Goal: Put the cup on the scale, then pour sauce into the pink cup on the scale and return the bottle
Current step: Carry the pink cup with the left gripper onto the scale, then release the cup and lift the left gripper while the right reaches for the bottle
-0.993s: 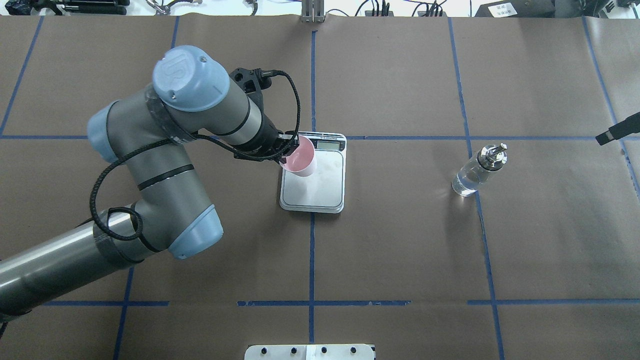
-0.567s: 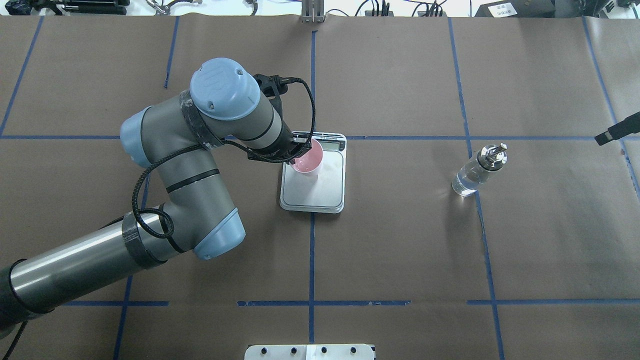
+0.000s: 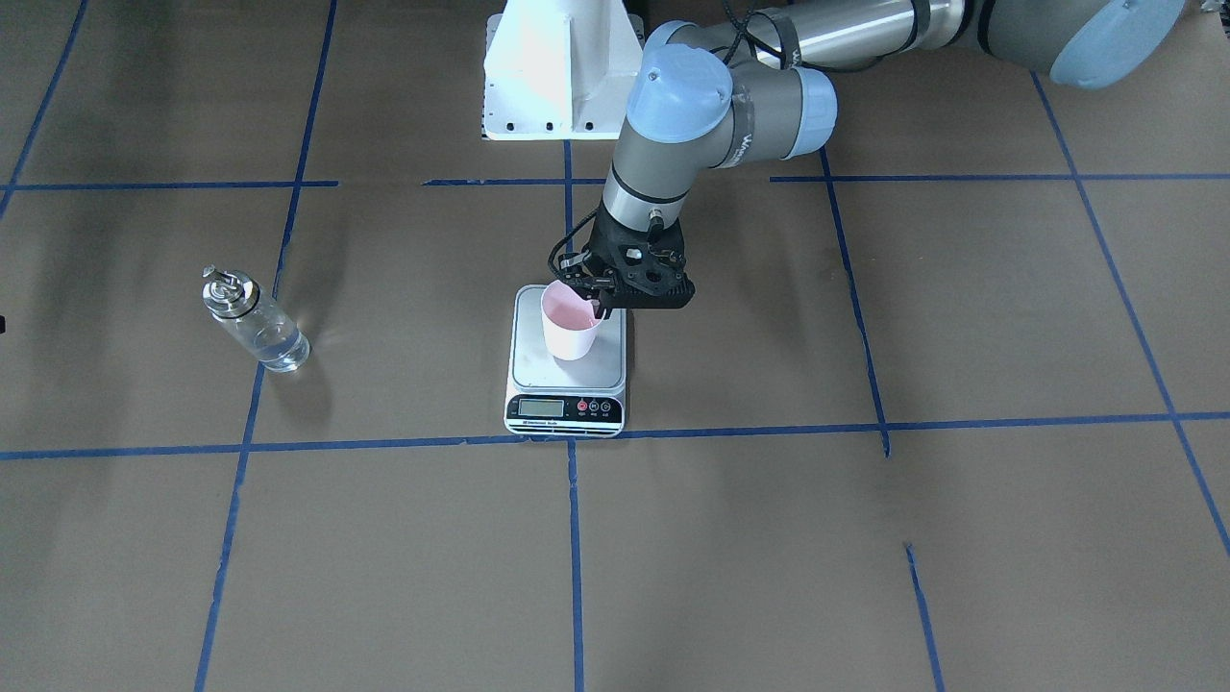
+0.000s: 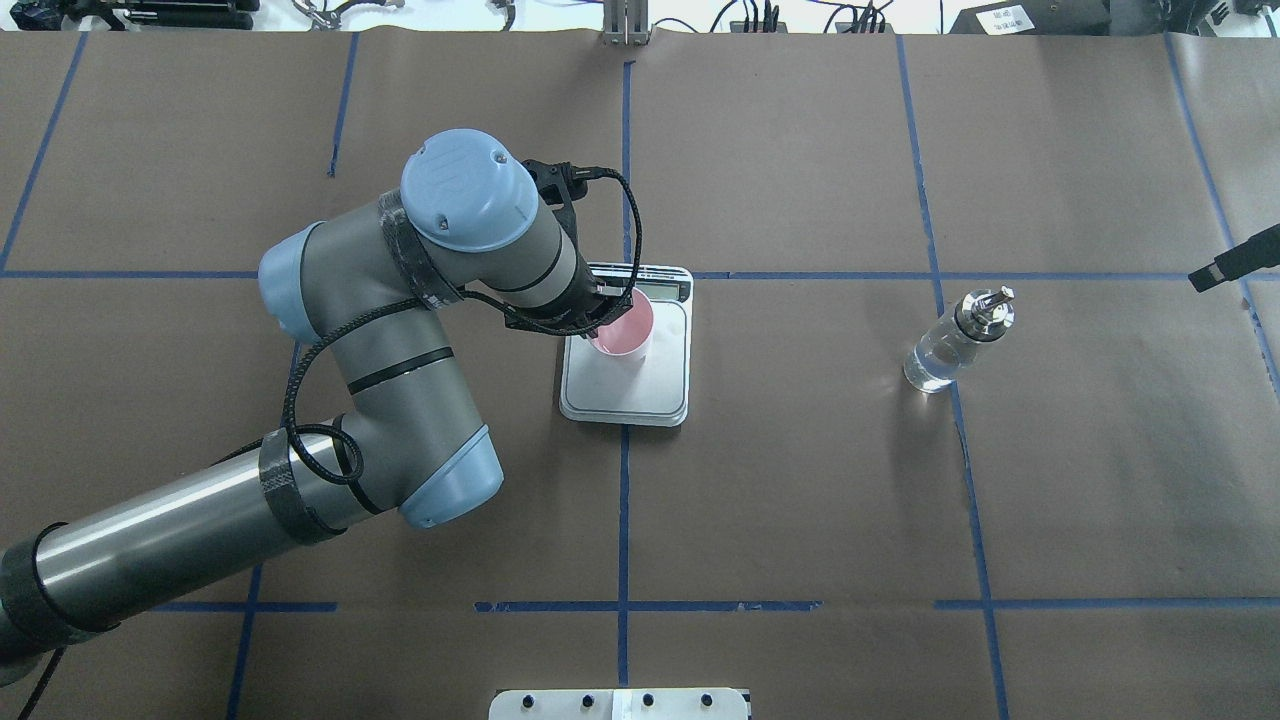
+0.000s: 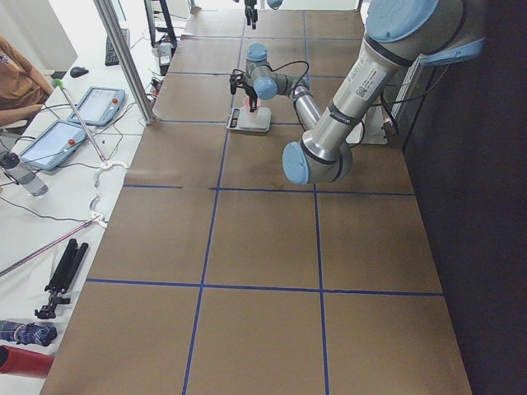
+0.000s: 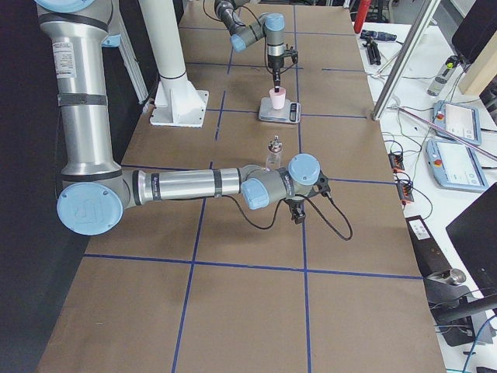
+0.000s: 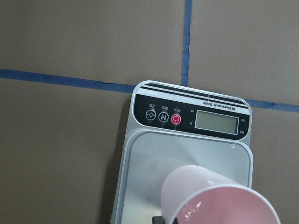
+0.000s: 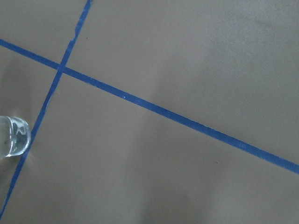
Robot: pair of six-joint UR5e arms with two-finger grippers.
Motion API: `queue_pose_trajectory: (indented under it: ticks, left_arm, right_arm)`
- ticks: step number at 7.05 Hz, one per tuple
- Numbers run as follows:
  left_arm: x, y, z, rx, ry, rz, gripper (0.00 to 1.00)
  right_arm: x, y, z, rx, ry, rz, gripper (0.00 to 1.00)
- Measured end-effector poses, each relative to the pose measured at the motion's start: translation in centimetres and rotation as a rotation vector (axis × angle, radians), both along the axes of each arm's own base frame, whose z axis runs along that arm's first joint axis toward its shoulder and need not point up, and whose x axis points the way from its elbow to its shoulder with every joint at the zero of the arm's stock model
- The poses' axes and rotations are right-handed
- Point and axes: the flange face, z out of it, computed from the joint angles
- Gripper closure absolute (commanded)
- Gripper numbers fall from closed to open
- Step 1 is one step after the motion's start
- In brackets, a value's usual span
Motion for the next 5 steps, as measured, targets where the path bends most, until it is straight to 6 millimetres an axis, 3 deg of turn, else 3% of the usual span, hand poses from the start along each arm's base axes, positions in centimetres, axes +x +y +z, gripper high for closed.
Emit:
queue_pose_trajectory:
  ticks: [1,2,3,4,5]
  left_arm:
    - [0.03,0.02,-0.08,0.001,0.001,0.001,0.97]
    - [0.05,0.05,-0.07,0.001,0.001,0.001,0.83]
    - [0.05,0.05,-0.04,0.001,0.0,0.001,0.6]
    - [0.05,0.05,-0.01,0.001,0.0,0.001,0.52]
    - [0.03,0.07,0.05,0.001,0.001,0.002,0.52]
  right_arm:
    - [0.0,0.0,0.04,-0.001,0.0,0.0,0.0]
    - [0.0,0.0,0.06,-0.001,0.0,0.0,0.0]
    - [0.0,0.0,0.06,-0.001,0.0,0.0,0.0]
    - [0.0,0.0,0.04,-0.001,0.0,0.0,0.0]
    - [0.0,0.0,0.04,-0.001,0.0,0.0,0.0]
